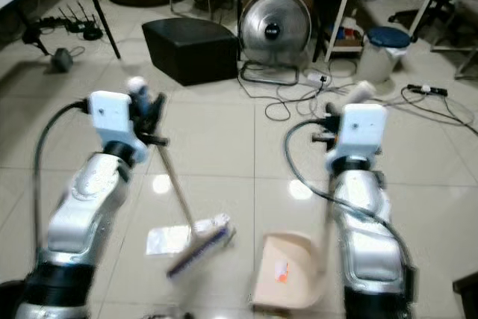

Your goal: Sweep floor

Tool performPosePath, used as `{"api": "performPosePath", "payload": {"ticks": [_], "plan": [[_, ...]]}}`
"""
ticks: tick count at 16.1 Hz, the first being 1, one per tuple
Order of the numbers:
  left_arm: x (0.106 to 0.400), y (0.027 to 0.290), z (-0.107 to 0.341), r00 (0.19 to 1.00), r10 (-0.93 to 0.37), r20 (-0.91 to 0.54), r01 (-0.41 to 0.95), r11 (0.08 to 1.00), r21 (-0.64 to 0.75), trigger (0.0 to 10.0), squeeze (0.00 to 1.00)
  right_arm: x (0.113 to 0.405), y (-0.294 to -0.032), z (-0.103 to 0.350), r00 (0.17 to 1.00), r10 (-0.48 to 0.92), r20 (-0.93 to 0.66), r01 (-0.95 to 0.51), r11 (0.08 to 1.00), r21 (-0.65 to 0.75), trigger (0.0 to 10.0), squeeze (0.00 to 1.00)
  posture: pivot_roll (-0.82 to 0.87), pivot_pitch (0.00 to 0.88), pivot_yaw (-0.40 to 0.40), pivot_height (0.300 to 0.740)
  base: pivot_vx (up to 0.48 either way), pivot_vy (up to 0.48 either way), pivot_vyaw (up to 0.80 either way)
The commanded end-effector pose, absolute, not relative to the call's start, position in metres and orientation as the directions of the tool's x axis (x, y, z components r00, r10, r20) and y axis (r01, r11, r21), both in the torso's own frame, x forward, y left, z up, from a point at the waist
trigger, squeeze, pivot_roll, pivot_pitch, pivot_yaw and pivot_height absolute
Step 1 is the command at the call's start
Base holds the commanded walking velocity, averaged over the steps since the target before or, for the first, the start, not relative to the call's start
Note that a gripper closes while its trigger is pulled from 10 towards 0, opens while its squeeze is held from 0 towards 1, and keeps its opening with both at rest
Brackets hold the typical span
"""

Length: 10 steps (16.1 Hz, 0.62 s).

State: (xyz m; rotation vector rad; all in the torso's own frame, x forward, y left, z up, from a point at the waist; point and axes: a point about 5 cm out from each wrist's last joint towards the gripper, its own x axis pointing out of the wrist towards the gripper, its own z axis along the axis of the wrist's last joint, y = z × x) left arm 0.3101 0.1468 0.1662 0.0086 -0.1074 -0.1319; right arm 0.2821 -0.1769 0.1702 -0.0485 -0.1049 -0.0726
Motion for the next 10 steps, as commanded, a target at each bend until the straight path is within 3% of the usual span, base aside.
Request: {"api": "performPosePath", "payload": {"ticks": [1,4,10], "plan": [[0.312,0.1436,0.1748,0.979,-0.142,0.147,0.14,0.99,0.028,10.0,0.0,0.2813,-0.1821,0.1801,0.985,-0.092,0.146,0.096,0.995,-0.018,10.0,0.0,-0.02,0.05,0.054,0.74,0.368,0.0,-0.58],[0.3161,0.1425,0.1774,0.978,-0.141,0.156,0.139,0.99,0.025,10.0,0.0,0.2828,-0.1829,0.1815,0.984,-0.093,0.152,0.098,0.995,-0.027,10.0,0.0,-0.02,0.048,0.056,0.74,0.369,0.0,-0.78],[0.318,0.147,0.1762,0.98,-0.116,0.159,0.114,0.993,0.021,10.0,0.0,0.2873,-0.1831,0.1822,0.983,-0.085,0.162,0.098,0.992,-0.075,10.0,0.0,-0.02,0.048,0.052,0.74,0.368,0.0,0.0]]}}
